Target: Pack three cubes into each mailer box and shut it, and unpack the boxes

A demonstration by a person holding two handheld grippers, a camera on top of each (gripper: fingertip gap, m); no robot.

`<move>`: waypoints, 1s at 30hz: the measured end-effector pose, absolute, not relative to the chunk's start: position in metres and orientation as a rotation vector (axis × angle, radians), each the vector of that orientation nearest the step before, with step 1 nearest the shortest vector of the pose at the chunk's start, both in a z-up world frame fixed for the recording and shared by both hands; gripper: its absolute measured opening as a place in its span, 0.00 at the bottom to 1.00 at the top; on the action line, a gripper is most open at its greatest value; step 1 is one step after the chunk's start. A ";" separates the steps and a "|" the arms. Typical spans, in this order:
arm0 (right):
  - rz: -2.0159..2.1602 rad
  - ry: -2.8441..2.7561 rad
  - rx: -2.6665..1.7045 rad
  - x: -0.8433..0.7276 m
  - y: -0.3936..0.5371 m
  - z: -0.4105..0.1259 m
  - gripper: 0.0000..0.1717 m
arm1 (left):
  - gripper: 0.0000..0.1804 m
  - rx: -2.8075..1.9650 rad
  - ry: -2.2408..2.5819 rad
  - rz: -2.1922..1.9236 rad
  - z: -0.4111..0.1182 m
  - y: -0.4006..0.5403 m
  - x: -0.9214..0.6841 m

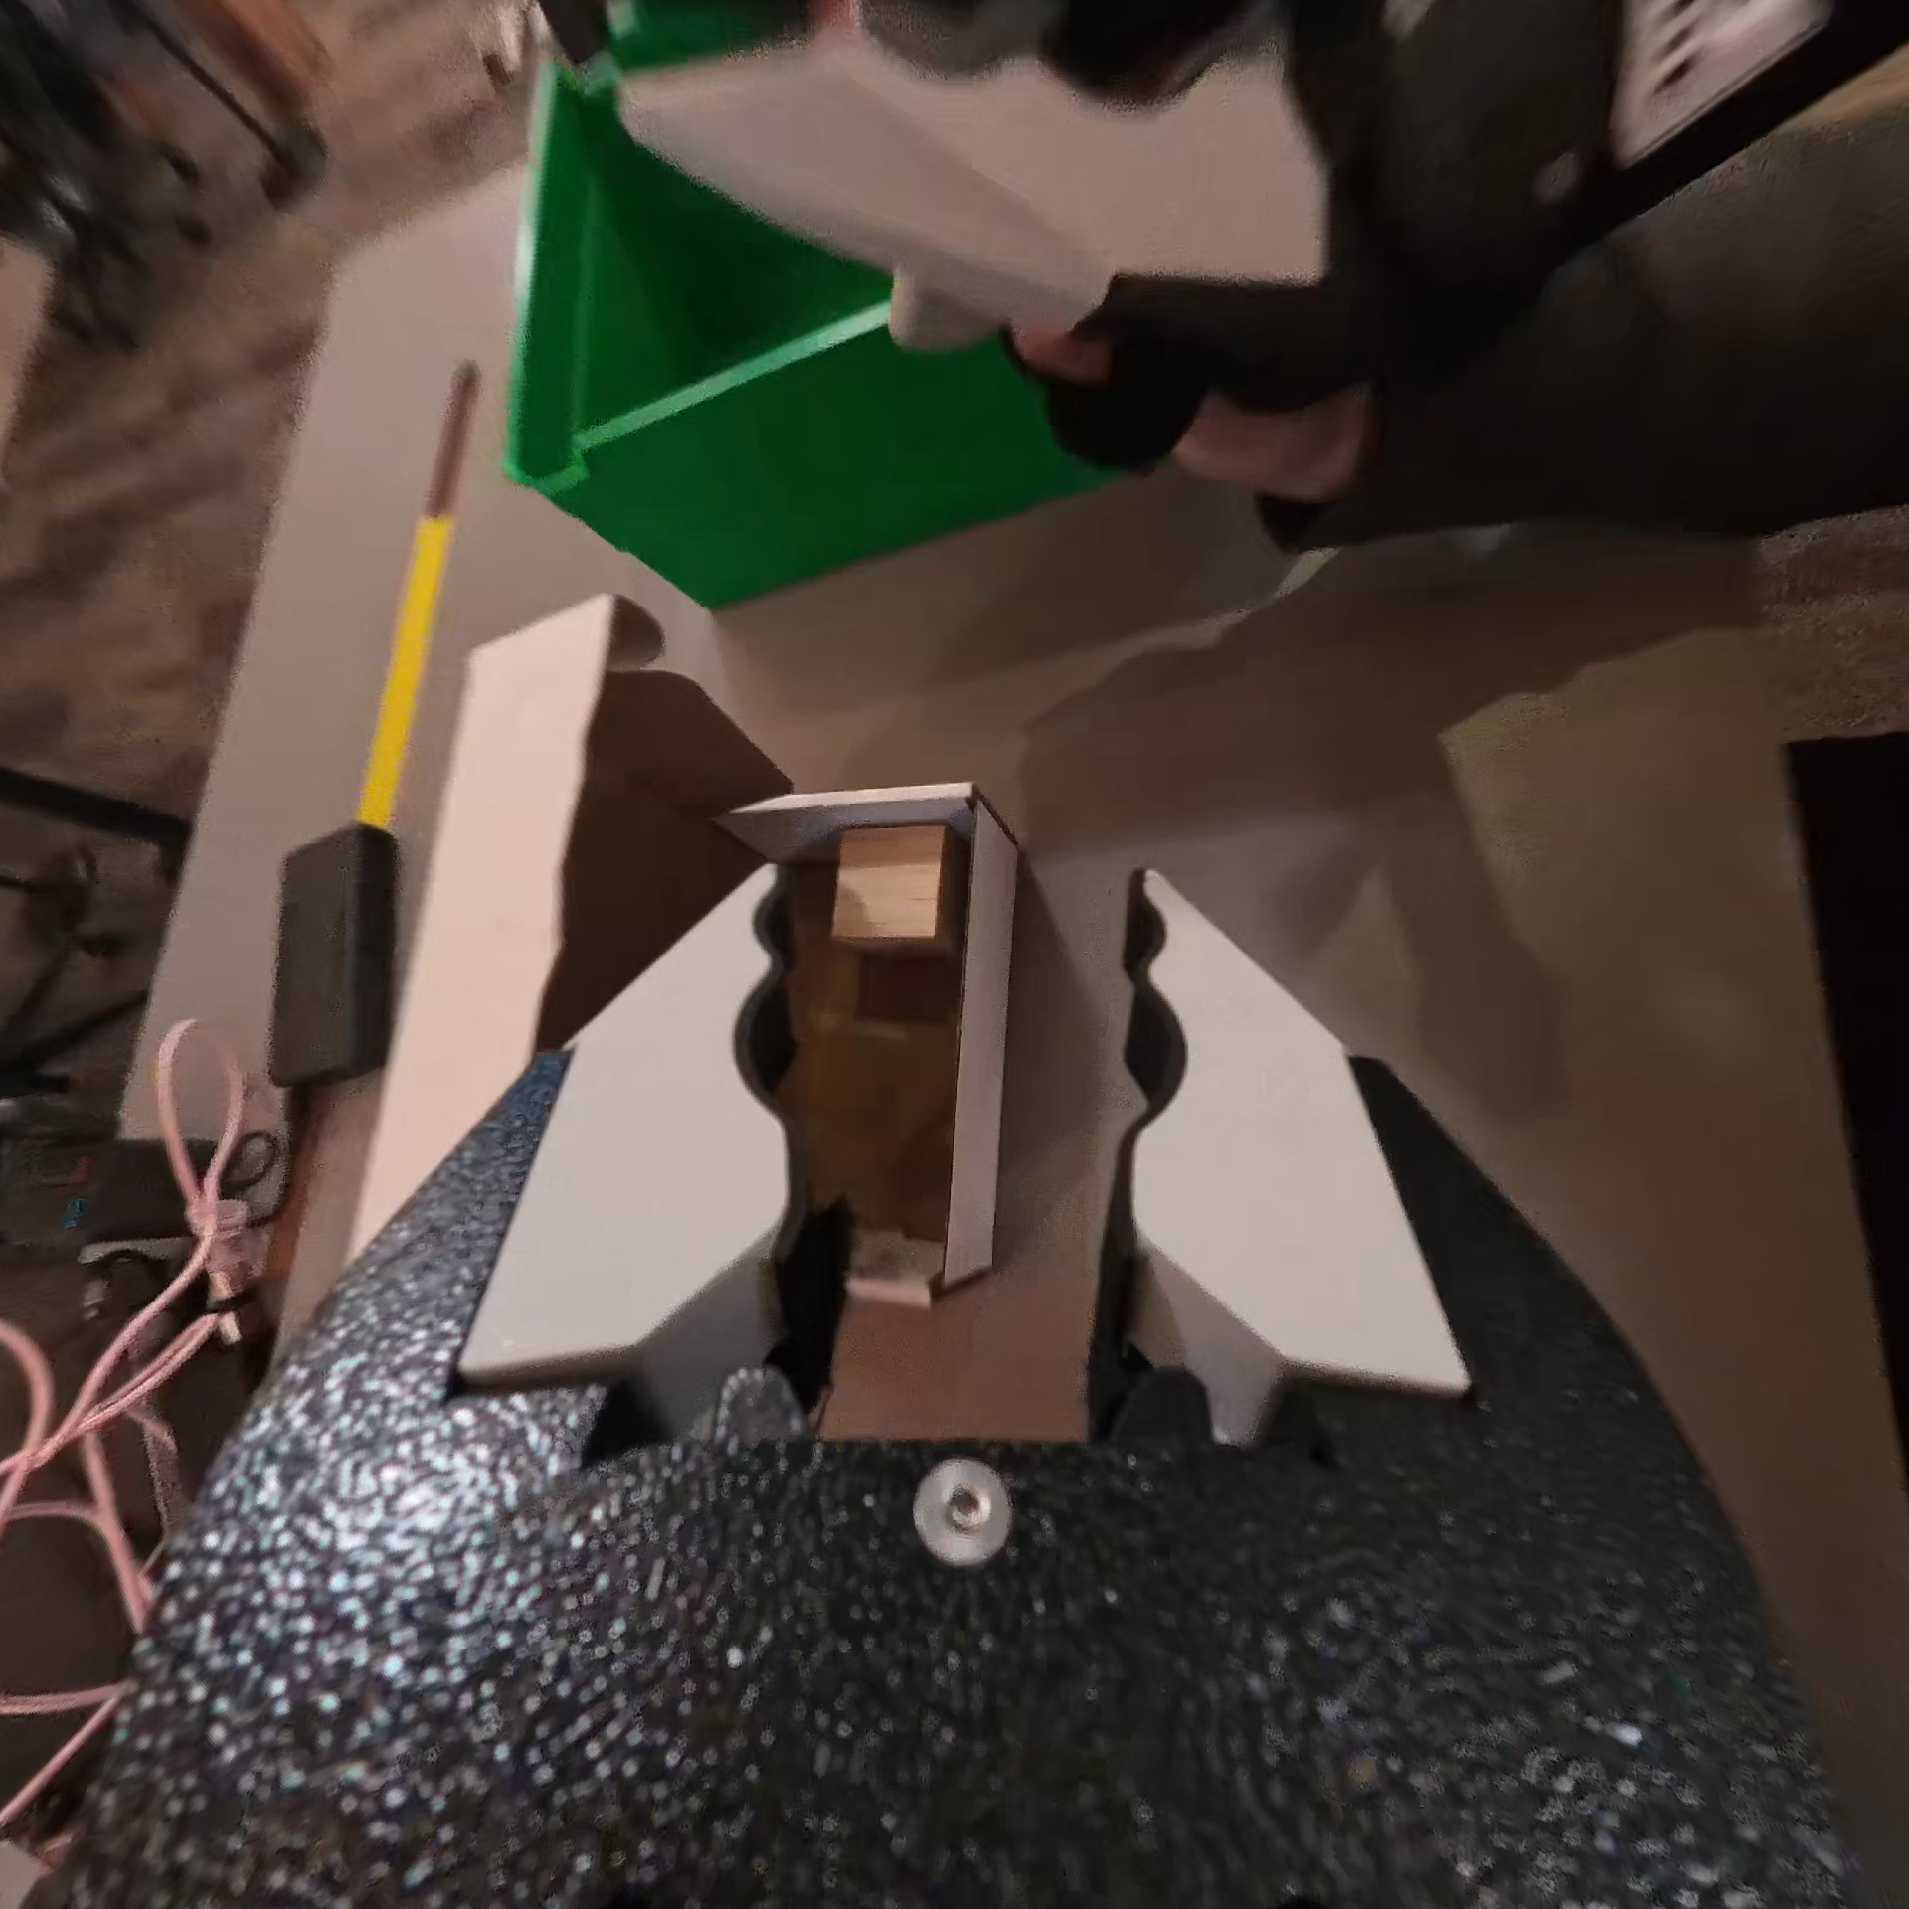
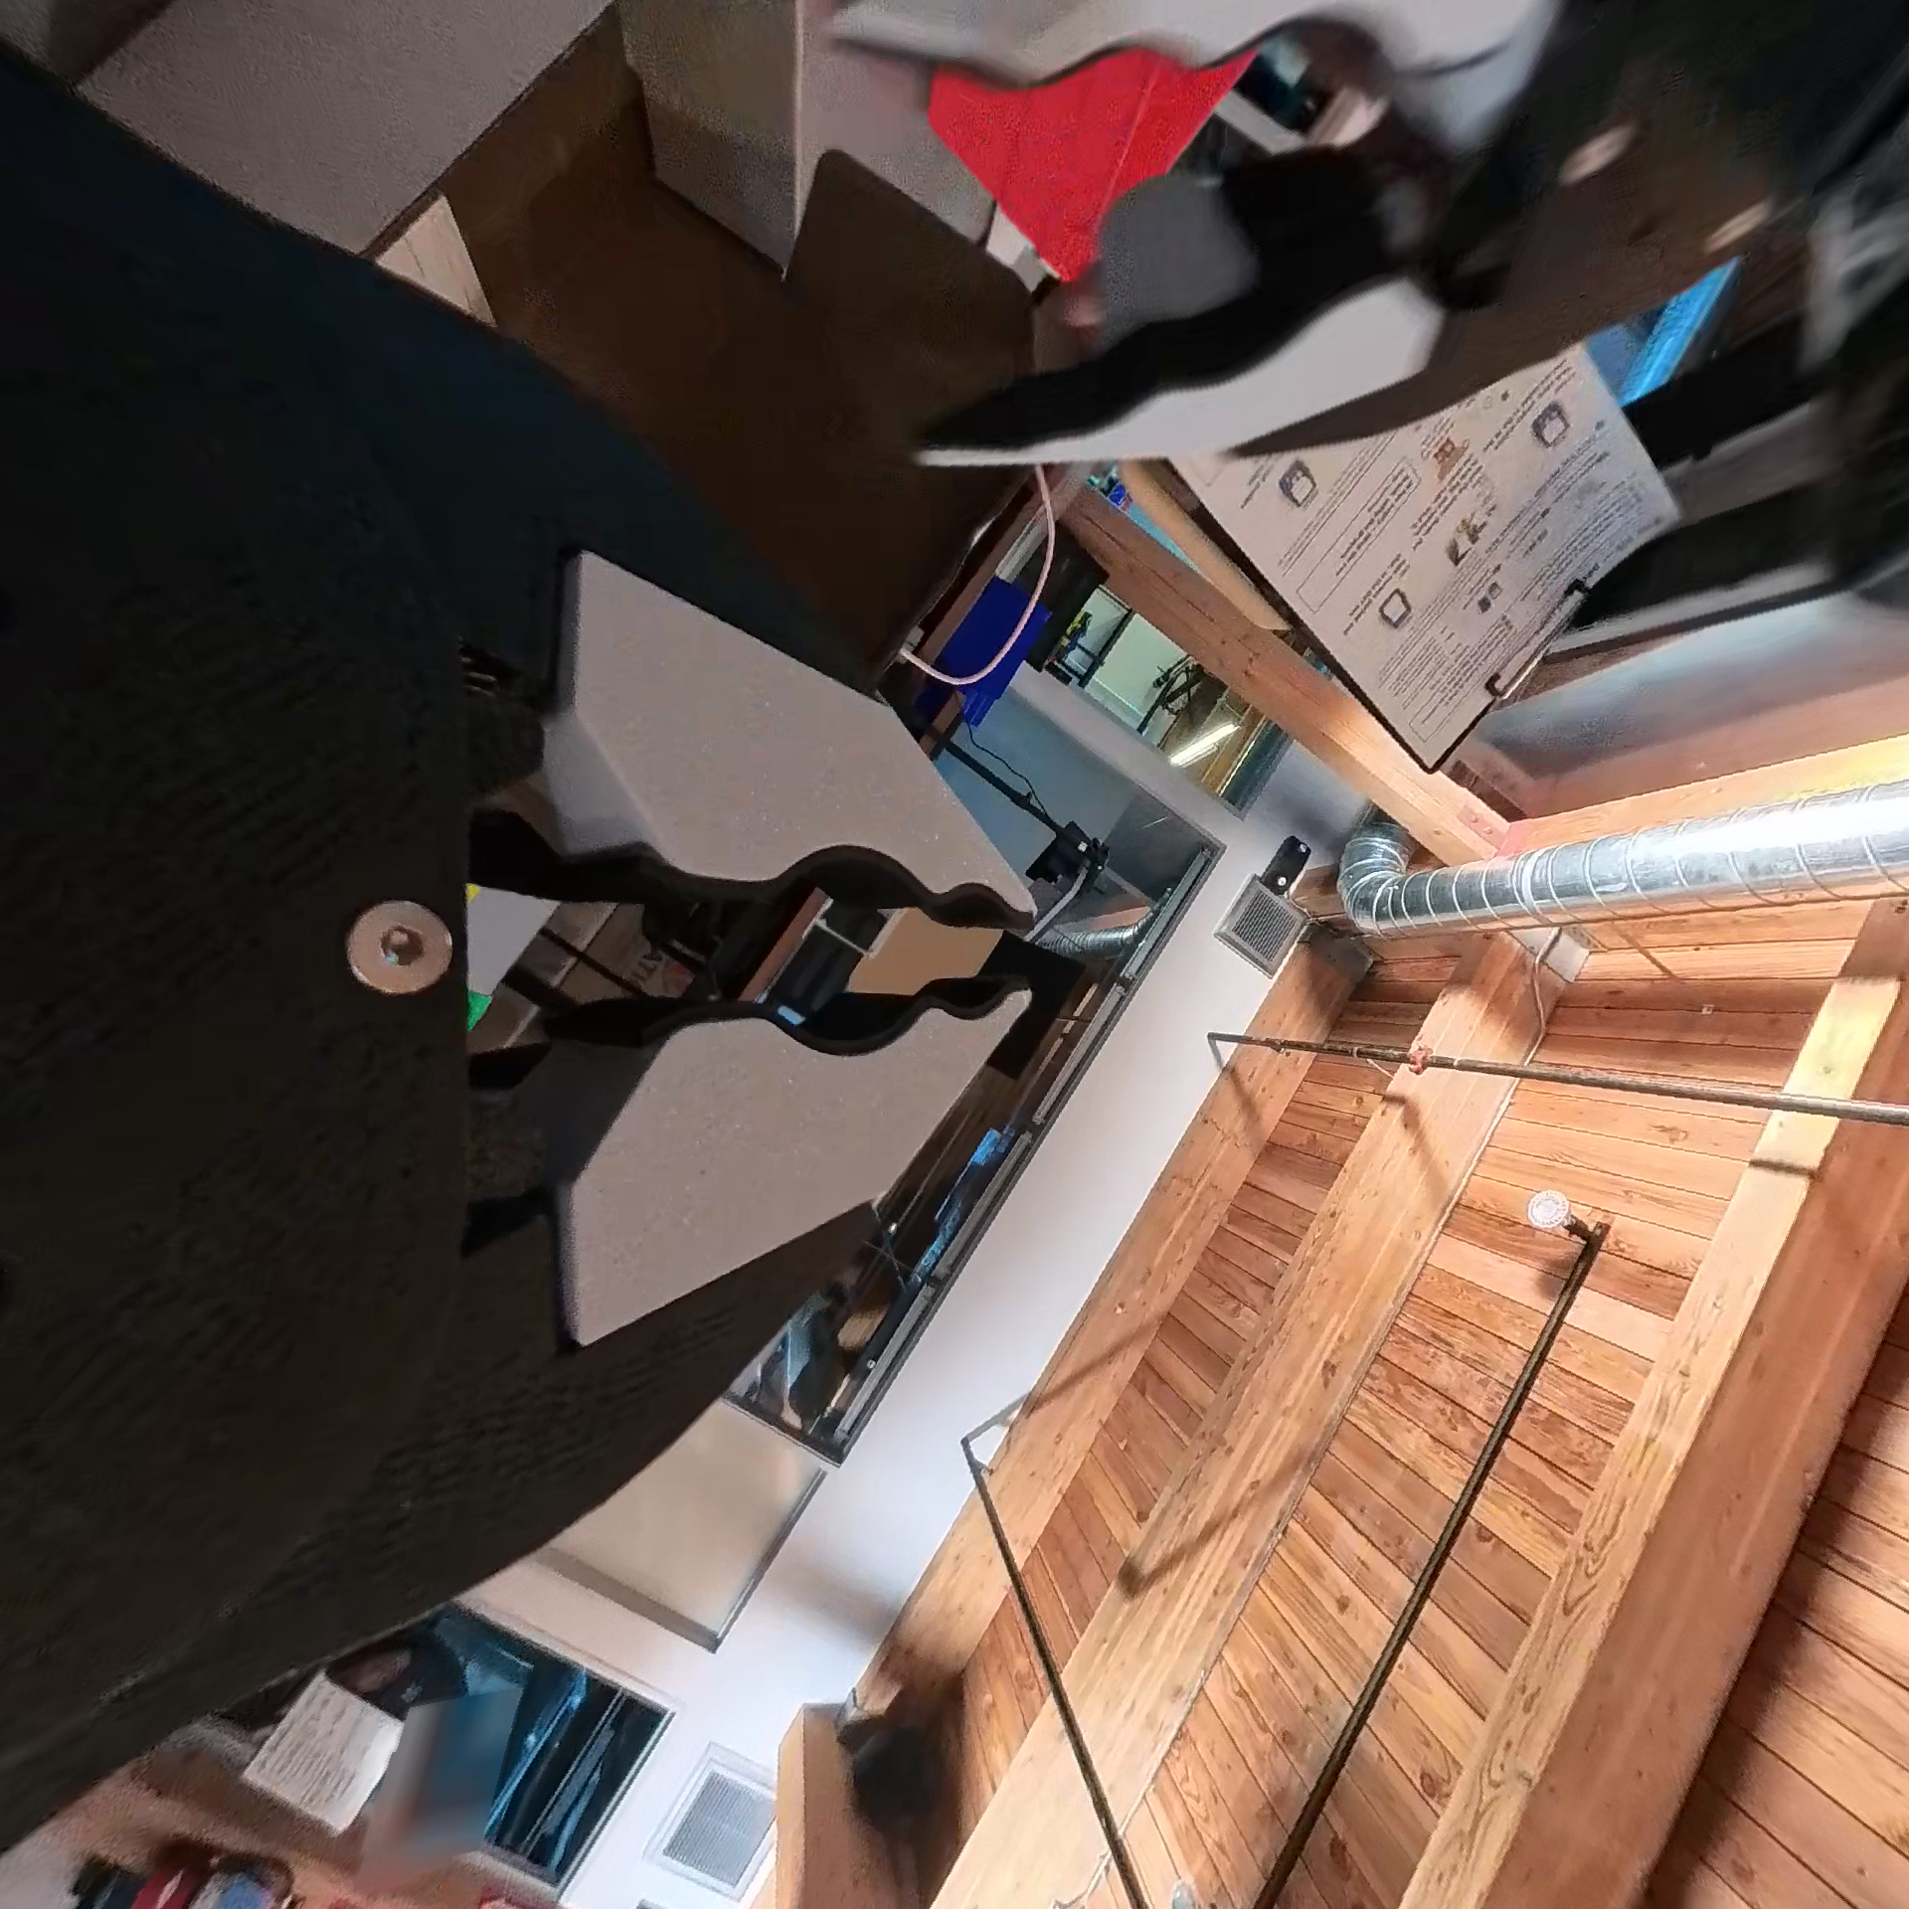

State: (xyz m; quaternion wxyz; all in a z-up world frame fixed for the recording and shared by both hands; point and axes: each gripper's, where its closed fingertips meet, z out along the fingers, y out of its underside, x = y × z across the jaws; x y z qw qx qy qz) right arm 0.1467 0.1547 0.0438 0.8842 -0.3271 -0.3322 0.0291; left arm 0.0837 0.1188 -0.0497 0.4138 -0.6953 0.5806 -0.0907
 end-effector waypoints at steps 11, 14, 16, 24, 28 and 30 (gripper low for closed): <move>0.050 -0.755 -0.682 0.132 0.153 0.035 0.04 | 0.36 -2.277 1.084 0.291 -0.046 0.100 -0.197; 0.045 -0.784 -0.688 0.128 0.154 0.031 0.04 | 0.34 -2.442 1.099 0.341 -0.084 0.091 -0.247; 0.042 -0.797 -0.687 0.126 0.154 0.029 0.04 | 0.33 -2.489 1.225 0.385 -0.106 0.083 -0.269; 0.048 -0.811 -0.706 0.127 0.158 0.026 0.03 | 0.34 -2.469 1.552 0.339 -0.147 0.074 -0.295; 0.049 -0.823 -0.711 0.125 0.158 0.024 0.03 | 0.31 -2.396 1.655 0.397 -0.155 0.080 -0.294; 0.044 -0.833 -0.708 0.124 0.158 0.023 0.03 | 0.31 -2.345 1.667 0.360 -0.160 0.083 -0.283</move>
